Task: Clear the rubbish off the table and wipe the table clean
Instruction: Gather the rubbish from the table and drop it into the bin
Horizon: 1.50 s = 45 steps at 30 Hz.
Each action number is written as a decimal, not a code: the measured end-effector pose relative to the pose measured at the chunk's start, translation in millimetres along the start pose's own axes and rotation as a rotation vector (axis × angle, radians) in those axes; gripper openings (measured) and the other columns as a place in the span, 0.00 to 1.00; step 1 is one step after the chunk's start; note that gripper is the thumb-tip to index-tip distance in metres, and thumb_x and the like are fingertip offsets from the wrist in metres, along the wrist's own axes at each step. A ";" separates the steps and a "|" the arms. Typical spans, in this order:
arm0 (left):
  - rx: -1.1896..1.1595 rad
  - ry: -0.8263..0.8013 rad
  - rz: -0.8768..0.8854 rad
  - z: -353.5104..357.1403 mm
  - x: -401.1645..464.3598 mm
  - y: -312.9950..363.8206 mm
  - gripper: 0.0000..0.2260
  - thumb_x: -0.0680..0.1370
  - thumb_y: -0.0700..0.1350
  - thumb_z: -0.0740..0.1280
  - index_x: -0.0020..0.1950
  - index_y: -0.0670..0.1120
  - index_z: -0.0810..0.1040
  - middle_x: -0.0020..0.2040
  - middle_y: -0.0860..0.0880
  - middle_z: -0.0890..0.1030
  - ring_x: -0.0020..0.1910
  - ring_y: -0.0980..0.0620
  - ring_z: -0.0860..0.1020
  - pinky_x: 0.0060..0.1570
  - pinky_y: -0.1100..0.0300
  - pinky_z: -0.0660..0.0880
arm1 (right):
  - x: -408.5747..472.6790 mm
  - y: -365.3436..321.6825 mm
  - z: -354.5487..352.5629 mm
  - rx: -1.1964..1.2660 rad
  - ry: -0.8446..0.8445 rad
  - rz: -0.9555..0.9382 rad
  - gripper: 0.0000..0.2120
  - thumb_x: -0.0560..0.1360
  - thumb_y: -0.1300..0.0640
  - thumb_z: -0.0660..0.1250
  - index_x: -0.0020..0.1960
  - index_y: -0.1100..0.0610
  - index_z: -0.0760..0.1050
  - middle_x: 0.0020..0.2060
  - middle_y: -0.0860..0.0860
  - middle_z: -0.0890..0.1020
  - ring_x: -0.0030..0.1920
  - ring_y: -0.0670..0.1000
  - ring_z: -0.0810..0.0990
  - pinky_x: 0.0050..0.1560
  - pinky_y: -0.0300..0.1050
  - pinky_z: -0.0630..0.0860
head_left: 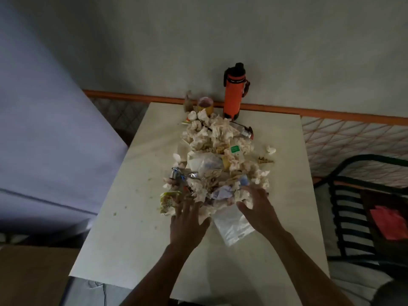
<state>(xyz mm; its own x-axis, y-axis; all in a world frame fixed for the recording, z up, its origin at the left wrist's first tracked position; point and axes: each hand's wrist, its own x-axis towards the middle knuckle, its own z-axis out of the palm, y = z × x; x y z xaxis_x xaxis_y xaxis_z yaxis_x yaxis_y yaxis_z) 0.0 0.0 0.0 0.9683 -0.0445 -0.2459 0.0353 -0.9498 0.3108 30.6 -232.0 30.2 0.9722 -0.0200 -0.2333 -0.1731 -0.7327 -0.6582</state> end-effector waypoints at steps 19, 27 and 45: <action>-0.334 0.008 0.167 -3.9 43.8 -24.2 0.11 0.75 0.39 0.69 0.54 0.51 0.77 0.50 0.52 0.78 0.45 0.52 0.78 0.39 0.61 0.75 | 45.2 -11.8 36.6 -0.028 0.144 0.299 0.23 0.75 0.54 0.71 0.67 0.53 0.69 0.58 0.56 0.80 0.57 0.60 0.79 0.48 0.45 0.71; -0.511 0.088 0.143 -36.1 37.6 -19.4 0.12 0.75 0.36 0.71 0.53 0.52 0.84 0.47 0.63 0.77 0.47 0.62 0.77 0.44 0.71 0.74 | 34.9 -10.9 24.9 0.096 0.168 0.267 0.17 0.74 0.63 0.64 0.61 0.51 0.78 0.56 0.55 0.73 0.54 0.55 0.76 0.50 0.42 0.70; -0.313 -0.017 -0.037 -29.2 84.3 -3.5 0.26 0.72 0.60 0.72 0.62 0.47 0.72 0.61 0.47 0.75 0.59 0.45 0.75 0.53 0.51 0.77 | 27.9 -27.3 70.7 -0.109 0.031 0.239 0.28 0.75 0.47 0.69 0.70 0.58 0.65 0.69 0.58 0.66 0.67 0.59 0.68 0.61 0.46 0.69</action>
<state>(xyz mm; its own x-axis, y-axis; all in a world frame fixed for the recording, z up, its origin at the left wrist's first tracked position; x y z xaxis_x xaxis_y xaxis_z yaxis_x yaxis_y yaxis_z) 88.7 8.6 5.0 0.9606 -0.0192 -0.2771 0.1476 -0.8097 0.5679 51.3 -164.5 -8.9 0.9103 -0.2209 -0.3502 -0.3823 -0.7734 -0.5056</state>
